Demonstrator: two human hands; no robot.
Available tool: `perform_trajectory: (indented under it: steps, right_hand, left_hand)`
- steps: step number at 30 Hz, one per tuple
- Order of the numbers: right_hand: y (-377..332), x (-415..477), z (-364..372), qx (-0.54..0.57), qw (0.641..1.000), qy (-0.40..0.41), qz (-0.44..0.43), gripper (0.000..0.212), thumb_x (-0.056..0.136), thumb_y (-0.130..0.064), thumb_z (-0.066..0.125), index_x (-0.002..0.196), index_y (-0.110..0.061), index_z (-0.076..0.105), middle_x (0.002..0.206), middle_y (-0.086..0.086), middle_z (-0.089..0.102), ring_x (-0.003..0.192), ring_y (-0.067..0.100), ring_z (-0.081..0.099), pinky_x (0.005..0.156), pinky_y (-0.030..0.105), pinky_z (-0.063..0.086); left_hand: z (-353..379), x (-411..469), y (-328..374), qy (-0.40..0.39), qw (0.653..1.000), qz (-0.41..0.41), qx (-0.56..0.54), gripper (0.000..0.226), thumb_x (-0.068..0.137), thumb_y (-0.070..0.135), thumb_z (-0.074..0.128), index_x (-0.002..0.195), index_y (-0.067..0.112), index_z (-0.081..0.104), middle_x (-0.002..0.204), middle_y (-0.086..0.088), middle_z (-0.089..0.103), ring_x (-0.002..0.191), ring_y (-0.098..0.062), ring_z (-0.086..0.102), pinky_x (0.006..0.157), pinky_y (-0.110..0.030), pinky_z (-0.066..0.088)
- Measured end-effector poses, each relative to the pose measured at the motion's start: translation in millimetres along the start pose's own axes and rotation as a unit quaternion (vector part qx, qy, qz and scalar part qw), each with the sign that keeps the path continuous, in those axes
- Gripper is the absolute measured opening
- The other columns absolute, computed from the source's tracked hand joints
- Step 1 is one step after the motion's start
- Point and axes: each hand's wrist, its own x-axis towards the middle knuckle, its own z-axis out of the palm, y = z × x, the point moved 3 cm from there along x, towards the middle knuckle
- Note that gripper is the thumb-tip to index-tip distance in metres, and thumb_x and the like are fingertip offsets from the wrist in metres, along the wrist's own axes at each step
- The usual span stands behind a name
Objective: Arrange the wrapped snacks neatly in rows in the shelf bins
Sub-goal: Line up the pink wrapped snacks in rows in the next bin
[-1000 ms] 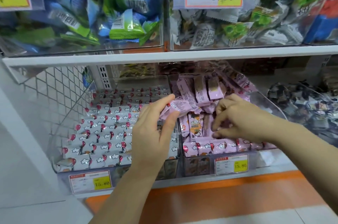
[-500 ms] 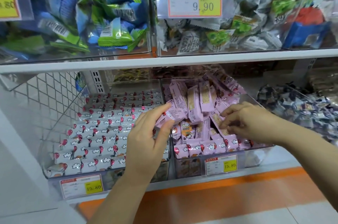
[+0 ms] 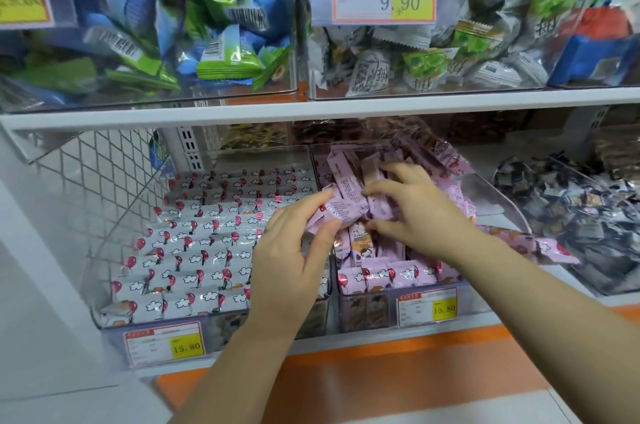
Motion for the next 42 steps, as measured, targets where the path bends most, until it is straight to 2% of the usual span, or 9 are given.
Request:
perform_trajectory:
  steps: [6,12,18,23,25,29,34,40,42]
  right_hand:
    - [17,-14,-13,0.015,0.993,0.12,0.01,0.029,0.071,-0.019,0.075,0.098,-0.011,0.072,0.117,0.012,0.061,0.117,0.032,0.051,0.095,0.029,0.036]
    - [36,-57,-41,0.024,0.975,0.211,0.063,0.031,0.064,0.002,0.072,0.093,-0.007,0.072,0.116,0.012,0.062,0.113,0.032,0.052,0.098,0.02,0.028]
    - [54,-76,-42,-0.098,0.983,0.071,0.138,0.02,0.077,-0.02,0.064,0.095,-0.021,0.07,0.108,-0.004,0.065,0.105,0.025,0.058,0.101,0.052,0.03]
    - [35,-61,-55,-0.037,0.987,0.12,0.099,0.022,0.077,-0.019,0.072,0.099,-0.016,0.072,0.106,0.003,0.069,0.102,0.027,0.062,0.096,0.048,0.041]
    - [18,-49,-52,0.014,0.99,0.115,0.08,0.026,0.08,-0.021,0.069,0.106,-0.017,0.069,0.112,0.0,0.067,0.107,0.022,0.06,0.094,0.037,0.044]
    - [-16,-21,-20,0.071,0.995,0.027,0.057,0.045,0.086,-0.032,0.063,0.129,-0.025,0.053,0.131,-0.004,0.054,0.119,0.017,0.051,0.096,0.029,0.039]
    - [-26,9,10,0.01,0.998,-0.005,0.067,0.057,0.087,-0.035,0.062,0.139,-0.023,0.039,0.134,0.005,0.048,0.118,0.026,0.05,0.105,0.042,0.034]
    - [-17,10,8,0.121,0.985,0.09,0.08,0.045,0.08,-0.006,0.063,0.123,-0.018,0.058,0.111,0.008,0.054,0.101,0.025,0.054,0.084,0.025,0.039]
    - [-11,3,-4,0.135,0.976,0.15,0.082,0.04,0.079,-0.001,0.059,0.116,-0.015,0.062,0.109,0.008,0.052,0.103,0.025,0.052,0.088,0.027,0.039]
  left_hand:
    - [0,3,2,0.007,1.0,0.009,-0.002,0.03,0.094,0.034,0.049,0.121,0.024,0.058,0.11,0.026,0.054,0.069,0.011,0.051,0.067,0.0,0.035]
    - [4,2,6,0.003,1.0,0.014,-0.011,0.031,0.094,0.033,0.049,0.122,0.024,0.057,0.112,0.022,0.055,0.064,0.01,0.048,0.069,0.001,0.035]
    - [6,-2,5,-0.002,1.0,0.016,0.005,0.034,0.094,0.034,0.049,0.122,0.018,0.06,0.111,0.015,0.06,0.071,0.003,0.045,0.072,-0.001,0.036]
    - [-1,-3,6,0.026,1.0,-0.002,-0.007,0.029,0.093,0.035,0.048,0.12,0.027,0.055,0.115,0.031,0.05,0.1,0.008,0.055,0.082,-0.008,0.041]
    - [-4,-2,6,0.044,0.999,-0.011,-0.012,0.029,0.094,0.037,0.046,0.12,0.029,0.054,0.113,0.028,0.055,0.079,-0.007,0.057,0.071,-0.01,0.042]
    - [-8,1,4,0.06,0.998,-0.025,-0.018,0.03,0.095,0.039,0.045,0.122,0.031,0.053,0.107,0.005,0.067,0.057,-0.001,0.046,0.056,-0.003,0.036]
    - [-12,5,0,0.066,0.997,-0.024,-0.021,0.029,0.095,0.036,0.045,0.122,0.028,0.053,0.115,0.011,0.061,0.094,0.005,0.058,0.072,-0.005,0.043]
    - [-11,9,-2,0.07,0.997,-0.001,-0.021,0.029,0.094,0.03,0.048,0.122,0.025,0.053,0.116,0.019,0.055,0.109,0.009,0.052,0.087,-0.005,0.039]
    - [-10,9,-1,0.07,0.997,0.006,-0.024,0.029,0.095,0.029,0.048,0.122,0.025,0.053,0.116,0.02,0.055,0.107,0.0,0.056,0.088,-0.011,0.043]
